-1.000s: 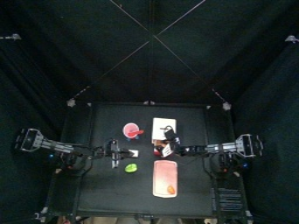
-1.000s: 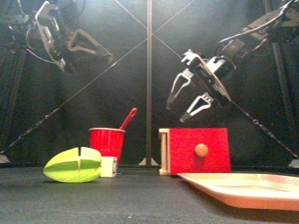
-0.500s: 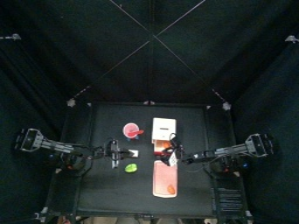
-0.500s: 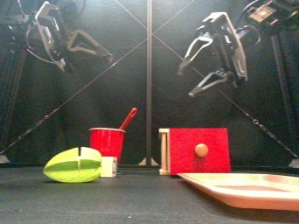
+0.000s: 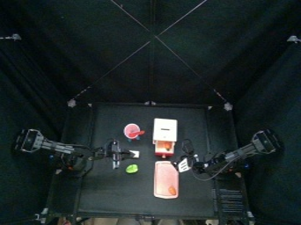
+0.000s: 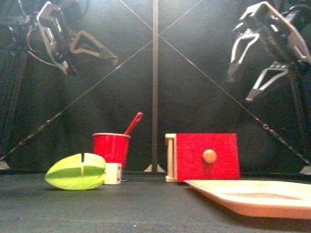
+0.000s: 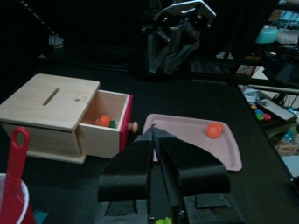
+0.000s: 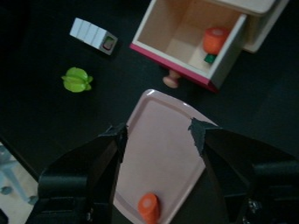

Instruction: Grab carrot bottom

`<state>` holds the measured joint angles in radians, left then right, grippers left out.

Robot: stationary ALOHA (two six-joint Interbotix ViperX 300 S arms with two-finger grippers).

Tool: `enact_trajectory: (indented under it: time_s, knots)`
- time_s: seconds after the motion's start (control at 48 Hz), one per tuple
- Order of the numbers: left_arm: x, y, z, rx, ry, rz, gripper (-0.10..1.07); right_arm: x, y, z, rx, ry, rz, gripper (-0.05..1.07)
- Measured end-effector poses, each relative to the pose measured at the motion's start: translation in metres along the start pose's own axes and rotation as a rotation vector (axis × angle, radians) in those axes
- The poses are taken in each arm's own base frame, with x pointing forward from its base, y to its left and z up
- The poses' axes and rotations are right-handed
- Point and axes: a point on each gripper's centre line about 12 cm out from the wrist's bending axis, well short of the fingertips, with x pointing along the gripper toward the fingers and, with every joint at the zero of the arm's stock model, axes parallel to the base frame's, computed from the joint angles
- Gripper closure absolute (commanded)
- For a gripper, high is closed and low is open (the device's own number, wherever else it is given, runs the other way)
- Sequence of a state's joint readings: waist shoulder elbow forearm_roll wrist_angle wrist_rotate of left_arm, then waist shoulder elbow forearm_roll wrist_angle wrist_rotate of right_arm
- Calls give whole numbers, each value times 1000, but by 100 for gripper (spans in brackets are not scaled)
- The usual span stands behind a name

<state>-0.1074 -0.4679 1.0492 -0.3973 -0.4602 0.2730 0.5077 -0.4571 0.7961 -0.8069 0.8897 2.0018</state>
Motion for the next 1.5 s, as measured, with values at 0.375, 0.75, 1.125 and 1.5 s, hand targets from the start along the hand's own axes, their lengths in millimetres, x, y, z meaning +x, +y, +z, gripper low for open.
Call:
enact_trajectory:
  time_s: [0.375, 0.75, 1.125, 1.5]
  knots:
    - [0, 0, 0, 0, -3, 1, 49, 14, -16, -71, -226, 264, 92, 11]
    - [2, 1, -3, -7, 9, 7, 49, 35, 2, -104, -298, 366, 213, 11]
    - [2, 1, -3, -9, 9, 8, 49, 53, 15, -118, -406, 349, 202, 11]
    - [5, 1, -5, -7, 3, 15, 49, 65, 18, -139, -478, 369, 176, 11]
